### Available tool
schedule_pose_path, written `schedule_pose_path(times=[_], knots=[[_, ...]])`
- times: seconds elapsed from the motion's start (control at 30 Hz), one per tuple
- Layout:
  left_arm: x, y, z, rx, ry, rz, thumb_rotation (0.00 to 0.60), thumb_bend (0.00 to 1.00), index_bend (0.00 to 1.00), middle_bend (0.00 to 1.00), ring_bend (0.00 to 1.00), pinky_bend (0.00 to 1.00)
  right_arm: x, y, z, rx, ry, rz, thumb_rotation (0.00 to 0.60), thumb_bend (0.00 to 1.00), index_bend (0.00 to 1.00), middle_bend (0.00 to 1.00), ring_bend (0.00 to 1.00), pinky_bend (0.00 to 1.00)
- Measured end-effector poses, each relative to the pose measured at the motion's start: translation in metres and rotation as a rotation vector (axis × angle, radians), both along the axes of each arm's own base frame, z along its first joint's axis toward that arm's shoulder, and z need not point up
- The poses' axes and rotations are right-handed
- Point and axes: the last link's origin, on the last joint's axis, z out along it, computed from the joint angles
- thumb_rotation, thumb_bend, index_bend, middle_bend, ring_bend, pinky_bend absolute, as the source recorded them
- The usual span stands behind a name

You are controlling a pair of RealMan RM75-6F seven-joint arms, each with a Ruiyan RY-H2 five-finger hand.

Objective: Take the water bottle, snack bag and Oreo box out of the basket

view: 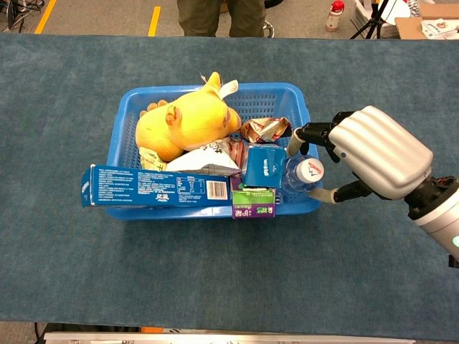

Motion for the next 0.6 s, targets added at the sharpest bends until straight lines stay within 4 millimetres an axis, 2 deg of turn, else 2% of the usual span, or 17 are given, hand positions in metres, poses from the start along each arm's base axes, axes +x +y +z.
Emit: schedule_pose_path(times=[0.33,0.6], knots=[[-0.001,0.001,0.000,-0.001,0.001,0.006,0.600,0.45,0.42,0.41,0.39,0.44,0.002,-0.004,0.013,-0.011,-0.037,-0.024,0.600,0.14,0.72,0.72,0.71,0.56],[-0.001,0.001,0.001,0.005,-0.001,0.008,0.600,0.45,0.42,0.41,0.39,0.44,0.011,-0.008,0.036,-0.036,-0.104,-0.031,0.600,0.14,0.73,0.73,0.71,0.57]])
